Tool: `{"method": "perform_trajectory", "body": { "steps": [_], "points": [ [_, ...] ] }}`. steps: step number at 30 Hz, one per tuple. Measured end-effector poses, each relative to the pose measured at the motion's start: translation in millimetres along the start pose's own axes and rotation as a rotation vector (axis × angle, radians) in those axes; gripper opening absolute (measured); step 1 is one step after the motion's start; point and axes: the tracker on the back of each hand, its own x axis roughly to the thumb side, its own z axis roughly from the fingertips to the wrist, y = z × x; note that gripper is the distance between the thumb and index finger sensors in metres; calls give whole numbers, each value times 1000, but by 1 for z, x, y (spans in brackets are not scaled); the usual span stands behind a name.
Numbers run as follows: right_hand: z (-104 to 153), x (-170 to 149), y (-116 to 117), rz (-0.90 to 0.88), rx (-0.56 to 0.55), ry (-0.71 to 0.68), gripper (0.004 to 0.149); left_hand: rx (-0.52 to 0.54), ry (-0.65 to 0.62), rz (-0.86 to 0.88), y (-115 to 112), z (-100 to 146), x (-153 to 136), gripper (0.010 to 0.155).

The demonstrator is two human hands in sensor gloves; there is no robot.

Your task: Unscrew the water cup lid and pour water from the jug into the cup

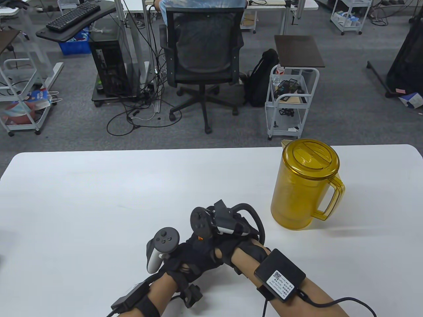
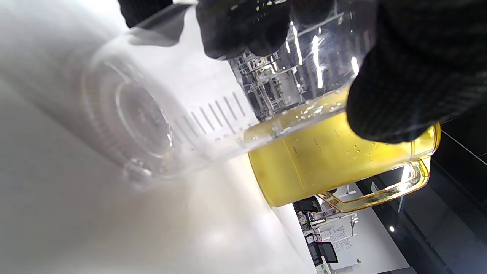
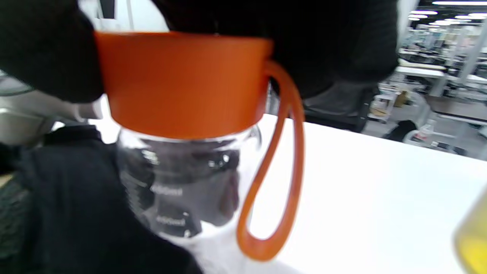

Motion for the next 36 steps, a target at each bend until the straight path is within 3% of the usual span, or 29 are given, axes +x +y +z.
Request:
{"method": "perform_trajectory", "body": {
  "steps": [9,17,20,22,25,29,36],
  "points": [
    [2,-14,2,-88,-43,-123,74,-2,0,-2,0,0,0,108],
    [0,-11,-1,-56,74,-236,72,-5,0,-5,1,0,0,107],
    [4,-11,-1,-45,89,-218,74,-4,0,-6,1,0,0,108],
    [6,-15,-4,-91,26,-202,84,-3,0,-7,1,0,0,108],
    [8,-19,-8,-96,-61,-4,95,-3,0,-9,1,0,0,108],
    [2,-15,-1,-8,61,185,100,-3,1,-10,1,0,0,108],
    [-8,6,0,23,74,156,93,-3,1,-13,0,0,0,108]
  ]
}}
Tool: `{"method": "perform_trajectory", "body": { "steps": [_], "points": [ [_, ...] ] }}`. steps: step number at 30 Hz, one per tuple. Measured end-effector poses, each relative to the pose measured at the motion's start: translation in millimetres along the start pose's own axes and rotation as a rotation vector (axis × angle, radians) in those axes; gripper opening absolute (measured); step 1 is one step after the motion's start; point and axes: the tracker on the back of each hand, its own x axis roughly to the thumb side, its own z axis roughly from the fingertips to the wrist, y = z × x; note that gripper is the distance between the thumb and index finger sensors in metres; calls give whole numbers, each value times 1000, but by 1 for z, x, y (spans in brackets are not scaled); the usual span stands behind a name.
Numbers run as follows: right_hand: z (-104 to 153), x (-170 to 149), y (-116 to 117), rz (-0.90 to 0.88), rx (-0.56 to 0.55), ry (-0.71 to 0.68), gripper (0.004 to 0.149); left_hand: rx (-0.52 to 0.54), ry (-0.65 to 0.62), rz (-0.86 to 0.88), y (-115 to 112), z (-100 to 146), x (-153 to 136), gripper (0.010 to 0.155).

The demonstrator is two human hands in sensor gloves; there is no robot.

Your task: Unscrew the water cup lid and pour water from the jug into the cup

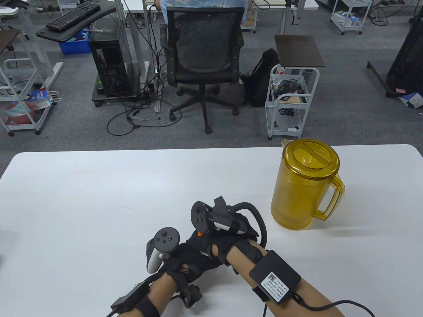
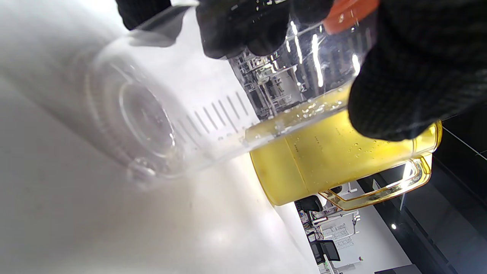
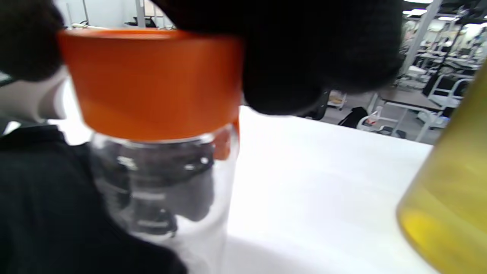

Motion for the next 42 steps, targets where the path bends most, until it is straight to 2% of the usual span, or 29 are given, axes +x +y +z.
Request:
{"method": "perform_trajectory", "body": {
  "steps": [3,7,9,11,12,15,17,21,23,27,31,34,38,42],
  "points": [
    [-2,10,3,95,-22,-40,89,0,1,-1,0,0,0,108],
    [2,9,2,61,-15,-153,84,0,1,-1,0,0,0,108],
    [4,6,1,36,-5,-198,88,0,1,-2,0,0,0,108],
    [5,2,-2,0,27,-196,98,0,-1,-5,0,1,0,108],
    [4,-1,-5,-20,46,-153,103,1,-1,-5,1,0,0,108],
    [0,-2,-8,-52,97,-120,99,1,-1,-5,0,0,0,108],
    [-2,2,-8,4,113,-82,96,2,-1,-7,0,1,0,108],
    [-6,6,-7,40,55,-32,89,1,-2,-8,0,1,-1,108],
    [-6,6,-9,24,60,-68,88,0,-2,-7,0,1,-1,108],
    [-1,-1,-18,-37,-19,-125,87,0,0,-4,1,1,-1,108],
    [15,-26,-29,-245,-114,-155,88,1,1,-7,0,1,-1,108],
    [26,-57,-23,-423,-126,-156,88,4,1,-11,0,1,-1,108],
    [44,-110,0,-608,-130,-123,88,4,2,-12,0,1,-1,108],
    [64,-170,42,-816,-137,-41,83,4,2,-12,0,1,-1,108]
  ]
}}
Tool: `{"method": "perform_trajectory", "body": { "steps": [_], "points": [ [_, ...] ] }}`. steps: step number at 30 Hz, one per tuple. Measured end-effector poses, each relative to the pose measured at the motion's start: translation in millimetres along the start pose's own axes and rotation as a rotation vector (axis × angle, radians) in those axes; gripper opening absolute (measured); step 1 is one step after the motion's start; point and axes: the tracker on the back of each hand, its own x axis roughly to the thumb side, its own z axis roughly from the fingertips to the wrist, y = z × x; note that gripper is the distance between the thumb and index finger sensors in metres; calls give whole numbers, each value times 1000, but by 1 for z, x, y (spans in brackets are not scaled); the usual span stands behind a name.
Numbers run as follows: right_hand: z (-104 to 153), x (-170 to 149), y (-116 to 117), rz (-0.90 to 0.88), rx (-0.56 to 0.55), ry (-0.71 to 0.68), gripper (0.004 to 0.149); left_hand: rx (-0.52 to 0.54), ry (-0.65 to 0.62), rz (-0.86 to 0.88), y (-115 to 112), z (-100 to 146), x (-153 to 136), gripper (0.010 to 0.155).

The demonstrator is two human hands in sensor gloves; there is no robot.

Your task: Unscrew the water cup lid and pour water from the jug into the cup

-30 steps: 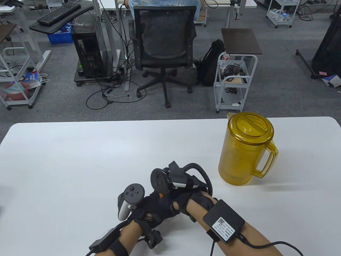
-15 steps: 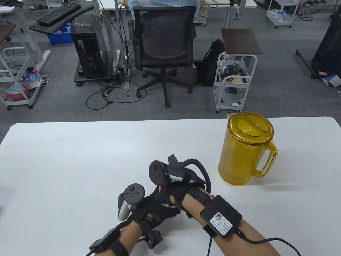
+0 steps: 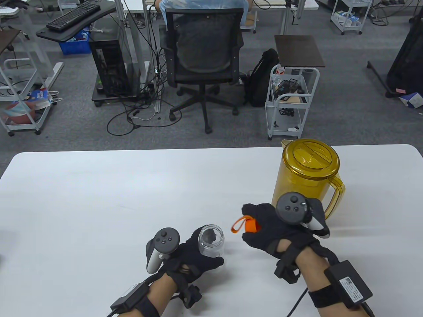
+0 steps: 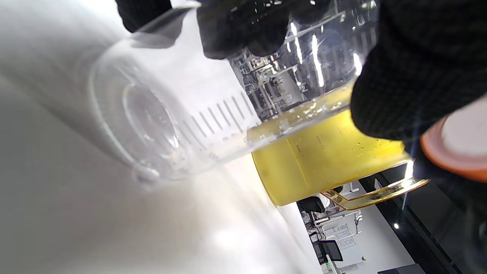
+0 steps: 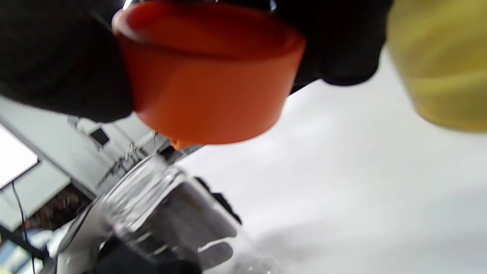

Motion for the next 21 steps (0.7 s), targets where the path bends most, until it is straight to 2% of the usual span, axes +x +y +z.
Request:
{"method": "perform_trajectory", "body": {
  "steps": [4,8,11,16,19,21],
  "points": [
    [19,-55,-5,-80,-37,111,86,0,0,0,0,0,0,108],
    [31,-96,2,-129,33,163,85,1,0,-1,0,0,0,108],
    [37,-114,5,-160,42,187,89,2,1,-1,0,0,0,108],
    [40,-133,9,-151,25,226,85,5,1,-5,0,0,0,108],
    [41,-140,11,-141,-36,247,81,6,0,-5,0,1,0,108],
    [41,-144,13,-65,-100,259,76,8,0,-7,-1,1,0,108]
  ]
}}
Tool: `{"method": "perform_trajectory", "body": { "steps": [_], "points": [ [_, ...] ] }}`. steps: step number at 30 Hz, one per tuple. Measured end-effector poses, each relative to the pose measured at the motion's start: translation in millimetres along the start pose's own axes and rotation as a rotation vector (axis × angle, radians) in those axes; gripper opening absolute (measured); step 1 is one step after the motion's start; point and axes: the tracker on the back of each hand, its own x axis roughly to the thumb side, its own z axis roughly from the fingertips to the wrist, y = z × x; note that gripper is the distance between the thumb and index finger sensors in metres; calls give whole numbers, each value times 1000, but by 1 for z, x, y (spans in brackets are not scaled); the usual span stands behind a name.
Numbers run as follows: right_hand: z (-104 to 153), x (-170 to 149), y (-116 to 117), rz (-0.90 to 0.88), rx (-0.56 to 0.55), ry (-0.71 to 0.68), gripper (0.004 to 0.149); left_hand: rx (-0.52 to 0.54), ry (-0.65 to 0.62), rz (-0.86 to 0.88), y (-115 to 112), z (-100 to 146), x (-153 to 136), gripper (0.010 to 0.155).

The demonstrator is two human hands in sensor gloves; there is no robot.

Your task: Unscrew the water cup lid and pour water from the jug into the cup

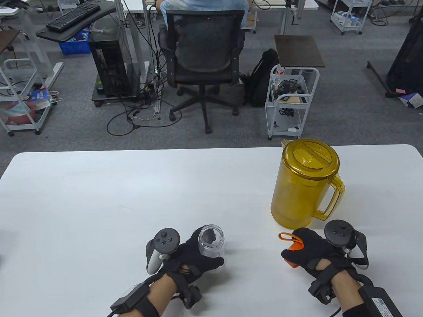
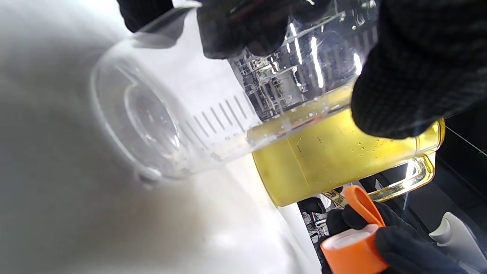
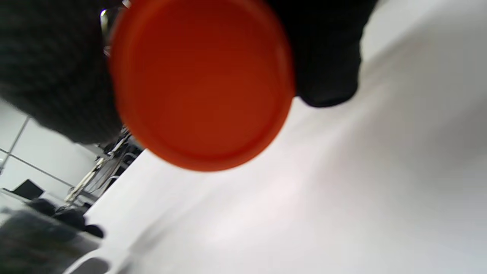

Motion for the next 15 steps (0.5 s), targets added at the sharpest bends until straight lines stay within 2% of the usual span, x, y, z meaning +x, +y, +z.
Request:
{"method": "perform_trajectory", "body": {
  "steps": [5,12,15],
  "points": [
    [-1,-2,11,180,-86,7,71,3,-1,-2,0,0,0,108],
    [-4,-13,21,320,-107,20,68,8,0,-5,-1,1,0,108],
    [-4,-16,20,367,-113,20,62,11,0,-6,-1,1,0,108]
  ]
}}
